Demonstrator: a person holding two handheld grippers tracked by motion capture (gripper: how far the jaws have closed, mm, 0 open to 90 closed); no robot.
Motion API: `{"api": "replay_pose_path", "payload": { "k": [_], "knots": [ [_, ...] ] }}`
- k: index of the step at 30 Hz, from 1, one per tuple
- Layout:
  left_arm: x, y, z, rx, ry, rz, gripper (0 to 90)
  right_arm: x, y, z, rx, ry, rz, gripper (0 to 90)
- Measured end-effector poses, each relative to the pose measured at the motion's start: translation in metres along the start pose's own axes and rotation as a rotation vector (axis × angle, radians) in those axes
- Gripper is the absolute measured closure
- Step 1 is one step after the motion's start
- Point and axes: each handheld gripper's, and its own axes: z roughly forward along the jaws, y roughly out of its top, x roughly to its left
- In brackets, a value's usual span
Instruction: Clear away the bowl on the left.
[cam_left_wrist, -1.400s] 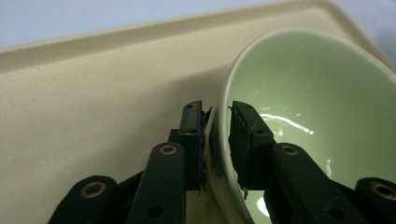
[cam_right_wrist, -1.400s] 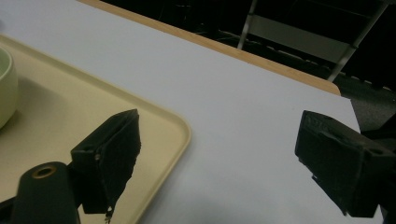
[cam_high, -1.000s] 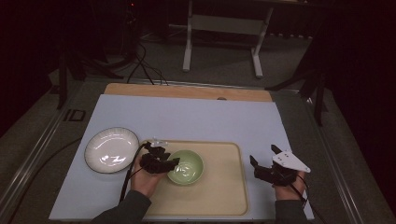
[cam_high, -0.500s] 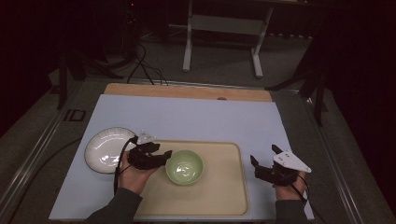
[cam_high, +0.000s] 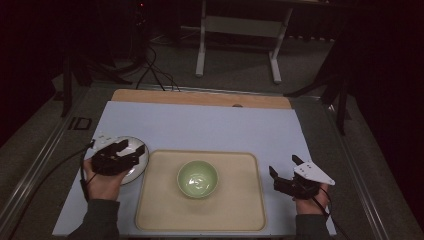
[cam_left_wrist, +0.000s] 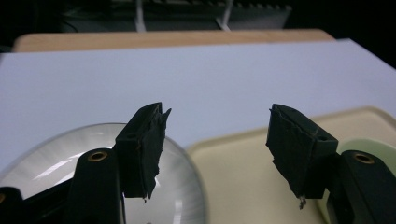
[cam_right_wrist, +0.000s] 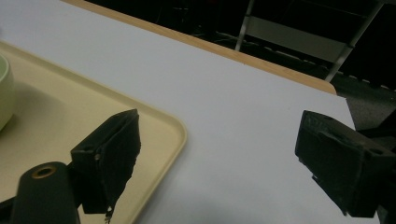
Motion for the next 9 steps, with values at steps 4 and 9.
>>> {"api": "replay_pose_path", "payload": {
  "k": [4, 9],
  "knots": [
    [0.019, -0.005, -0.012, -0.062, -0.015, -0.002, 38.0, -0.001, 0.0, 0.0, -0.002, -0.002, 0.005, 13.7],
    [0.034, -0.013, -0.018, -0.08, 0.056, -0.01, 37.4, -0.002, -0.001, -0.001, -0.003, -0.006, 0.013, 13.7]
  ]
}}
